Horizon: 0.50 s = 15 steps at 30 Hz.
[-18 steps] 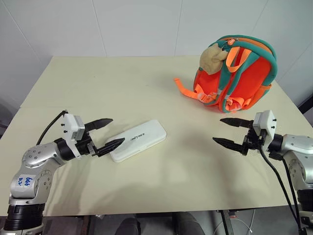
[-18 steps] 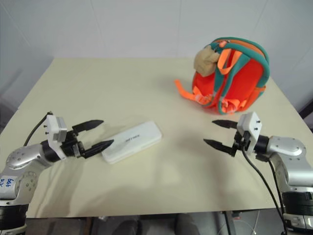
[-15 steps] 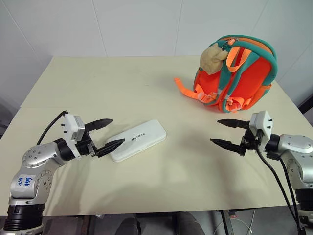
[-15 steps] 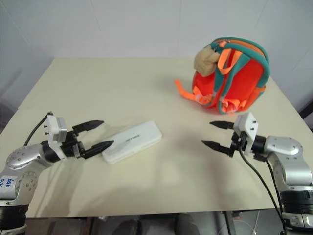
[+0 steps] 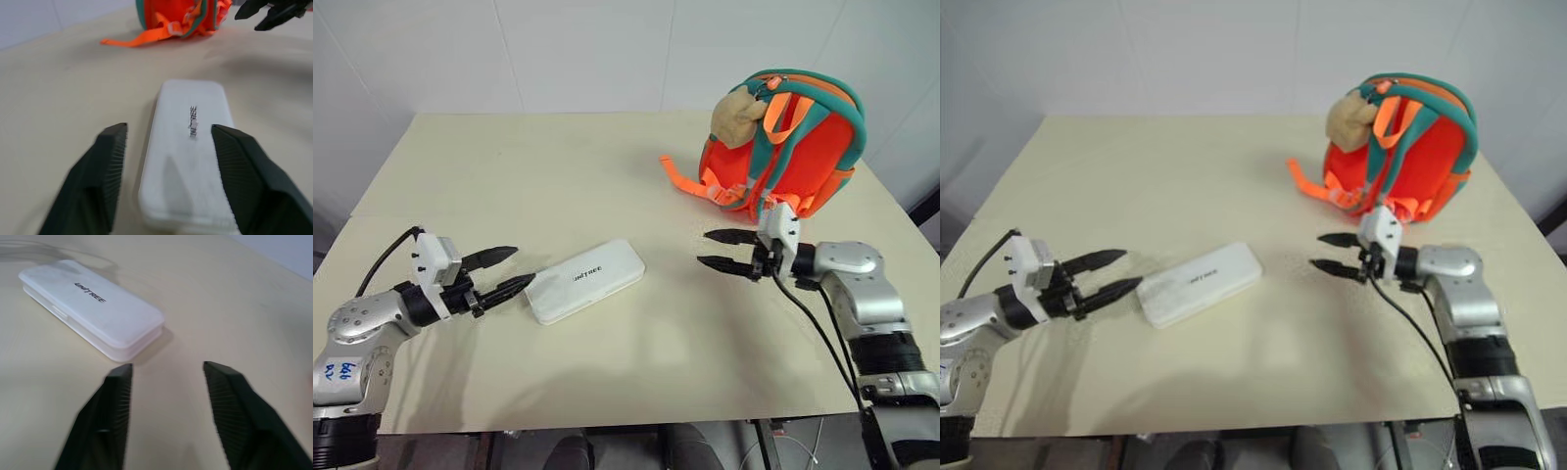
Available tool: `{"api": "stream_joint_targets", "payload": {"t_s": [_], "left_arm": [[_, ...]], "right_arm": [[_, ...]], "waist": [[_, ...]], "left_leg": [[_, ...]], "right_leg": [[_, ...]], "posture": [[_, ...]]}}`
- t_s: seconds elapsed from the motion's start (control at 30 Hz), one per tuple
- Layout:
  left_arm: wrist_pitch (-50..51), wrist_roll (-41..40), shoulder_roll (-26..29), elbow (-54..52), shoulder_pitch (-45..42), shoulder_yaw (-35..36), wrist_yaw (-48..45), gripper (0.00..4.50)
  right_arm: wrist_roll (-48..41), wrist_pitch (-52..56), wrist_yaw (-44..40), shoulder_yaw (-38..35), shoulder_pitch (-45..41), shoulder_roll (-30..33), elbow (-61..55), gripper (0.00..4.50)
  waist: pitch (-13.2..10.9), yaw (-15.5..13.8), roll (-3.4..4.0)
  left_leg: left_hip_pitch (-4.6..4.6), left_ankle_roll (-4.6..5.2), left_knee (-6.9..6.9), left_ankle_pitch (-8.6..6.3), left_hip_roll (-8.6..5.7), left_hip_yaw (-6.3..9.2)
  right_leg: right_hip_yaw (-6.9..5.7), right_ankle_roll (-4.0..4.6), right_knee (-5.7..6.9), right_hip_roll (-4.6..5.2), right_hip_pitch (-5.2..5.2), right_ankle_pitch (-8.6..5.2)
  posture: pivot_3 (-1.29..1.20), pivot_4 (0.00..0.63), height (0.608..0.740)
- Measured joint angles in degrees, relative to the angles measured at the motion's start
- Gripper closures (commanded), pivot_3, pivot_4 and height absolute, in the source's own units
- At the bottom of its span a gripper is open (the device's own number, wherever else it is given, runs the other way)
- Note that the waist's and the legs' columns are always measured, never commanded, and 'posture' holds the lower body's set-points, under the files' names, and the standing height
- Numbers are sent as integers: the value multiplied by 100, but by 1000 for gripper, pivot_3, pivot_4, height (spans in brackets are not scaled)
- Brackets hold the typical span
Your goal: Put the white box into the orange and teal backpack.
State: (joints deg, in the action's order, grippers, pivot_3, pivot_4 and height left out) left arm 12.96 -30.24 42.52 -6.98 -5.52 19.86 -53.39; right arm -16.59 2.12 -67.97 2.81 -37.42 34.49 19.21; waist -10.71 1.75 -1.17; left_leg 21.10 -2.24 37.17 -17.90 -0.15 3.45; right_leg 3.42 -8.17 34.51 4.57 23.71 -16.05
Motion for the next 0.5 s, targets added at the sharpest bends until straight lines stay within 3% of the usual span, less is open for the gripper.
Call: {"api": "stream_joint_targets", "payload": {"t_s": [0.17,0.23,0.5], "left_arm": [[-42,107,1,47,386,172,66,3986],[-18,106,-7,-3,563,209,84,4500],[510,251,-404,-462,1123,113,898,4500]], "right_arm": [[418,-541,35,247,-533,-462,1105,4369],[597,-803,105,274,-758,-611,1628,4378],[1291,-1579,650,377,-1603,-1220,3510,4378]], "waist": [[0,-10,0],[0,1,0],[-2,34,3]], "left_leg": [[10,-3,-2,-2,-1,3],[10,-5,-6,-4,0,1],[8,-7,-6,-5,4,-2]], "right_leg": [[-5,0,8,4,1,0],[-6,0,5,6,2,0],[-4,1,16,3,9,0]], "posture": [[0,150,740],[0,150,740],[0,150,740]]}}
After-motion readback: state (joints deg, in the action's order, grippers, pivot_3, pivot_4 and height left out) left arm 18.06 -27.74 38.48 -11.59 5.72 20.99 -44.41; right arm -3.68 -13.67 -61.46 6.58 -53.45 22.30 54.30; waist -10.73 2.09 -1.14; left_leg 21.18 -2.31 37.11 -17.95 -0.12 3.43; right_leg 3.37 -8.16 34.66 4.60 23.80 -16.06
